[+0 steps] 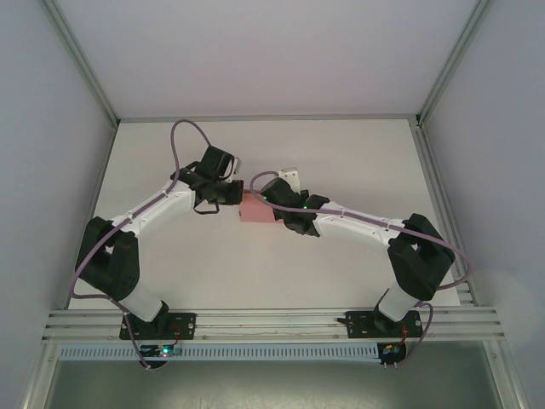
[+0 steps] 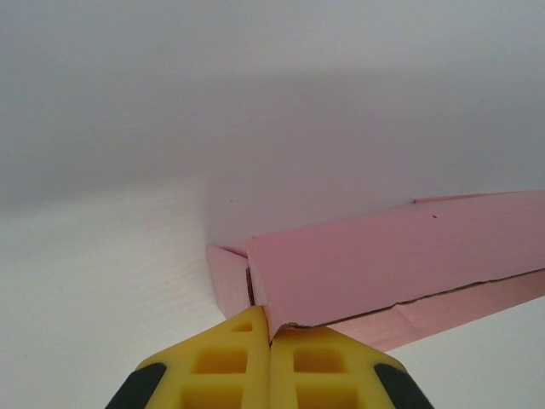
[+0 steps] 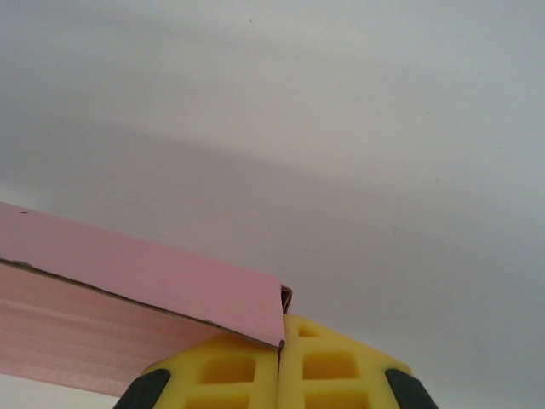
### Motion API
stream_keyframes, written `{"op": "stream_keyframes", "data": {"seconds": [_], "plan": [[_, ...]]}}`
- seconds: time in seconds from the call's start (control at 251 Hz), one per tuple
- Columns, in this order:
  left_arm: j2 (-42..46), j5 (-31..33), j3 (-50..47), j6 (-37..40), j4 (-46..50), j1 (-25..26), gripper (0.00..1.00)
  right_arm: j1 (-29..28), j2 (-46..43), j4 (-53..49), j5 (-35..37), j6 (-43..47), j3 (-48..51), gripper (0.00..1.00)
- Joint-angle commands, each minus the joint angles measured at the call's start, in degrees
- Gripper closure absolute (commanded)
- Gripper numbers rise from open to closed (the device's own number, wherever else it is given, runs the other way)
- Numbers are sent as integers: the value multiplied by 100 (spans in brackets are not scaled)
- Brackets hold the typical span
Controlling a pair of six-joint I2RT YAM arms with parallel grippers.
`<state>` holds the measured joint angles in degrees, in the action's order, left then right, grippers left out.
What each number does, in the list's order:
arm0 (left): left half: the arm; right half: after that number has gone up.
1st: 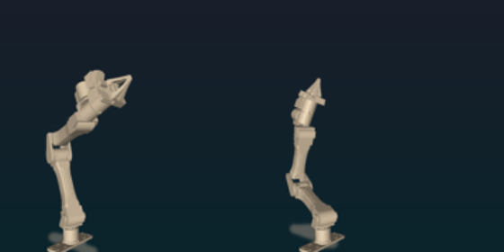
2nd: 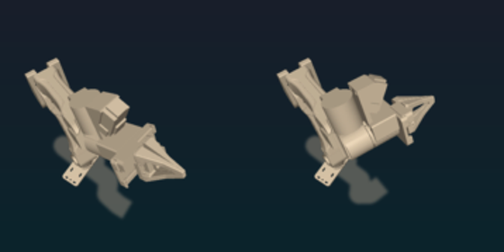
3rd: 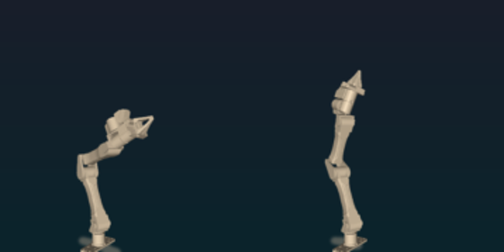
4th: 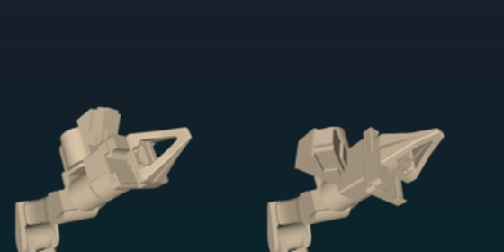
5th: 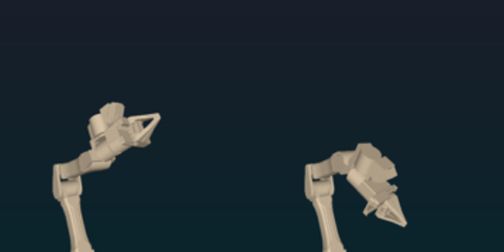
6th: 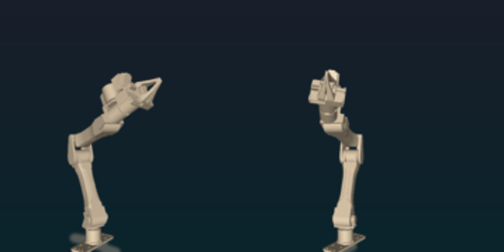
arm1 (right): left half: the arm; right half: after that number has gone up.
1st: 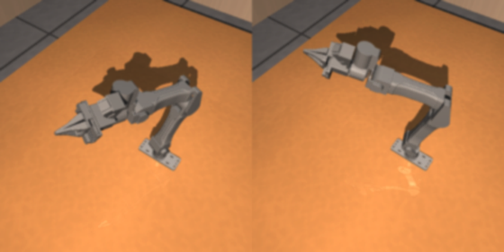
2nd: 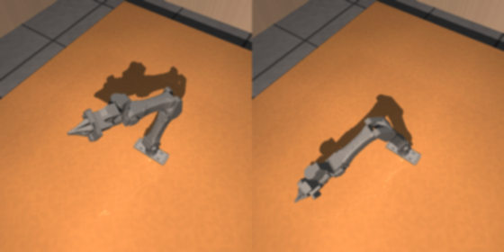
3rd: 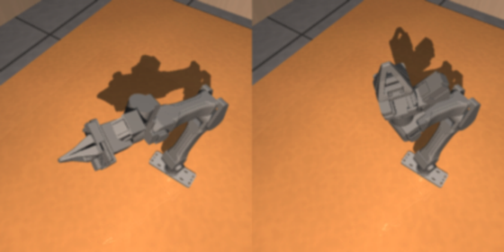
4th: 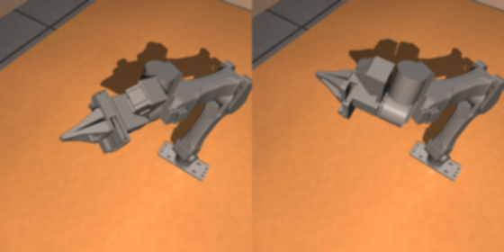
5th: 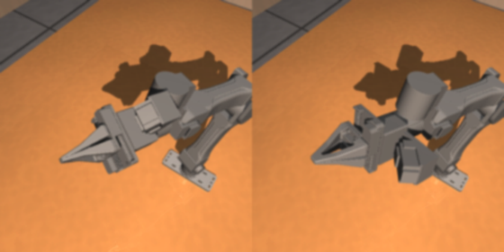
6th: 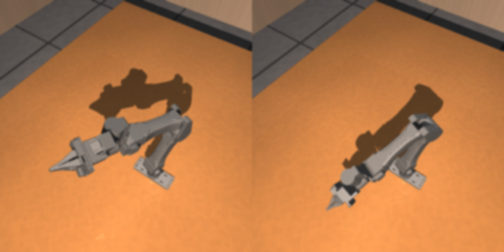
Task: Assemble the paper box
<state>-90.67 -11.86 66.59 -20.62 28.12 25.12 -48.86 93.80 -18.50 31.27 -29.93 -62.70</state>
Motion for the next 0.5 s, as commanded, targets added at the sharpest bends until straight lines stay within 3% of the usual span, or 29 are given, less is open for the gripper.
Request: {"op": "stream_keyframes", "data": {"seconds": [0.0, 0.084, 0.379, 0.419, 0.459, 0.499], "plan": [[-104, 226, -470, 239, 534, 212, 100, -34, 72, 150, -125, 42, 333, 100], [-142, 602, -726, 218, 529, 282, 100, -78, -17, 514, -171, 148, 642, 100], [-217, 508, -855, 80, 426, 489, 100, -238, 7, 804, 67, 312, 961, 100], [-123, 462, -810, 31, 439, 493, 94, -238, 26, 788, 90, 288, 953, 100], [-7, 438, -758, -34, 444, 488, 78, -239, 41, 780, 114, 273, 952, 100], [88, 398, -675, -68, 466, 490, 77, -238, 49, 781, 121, 275, 953, 100]]}}
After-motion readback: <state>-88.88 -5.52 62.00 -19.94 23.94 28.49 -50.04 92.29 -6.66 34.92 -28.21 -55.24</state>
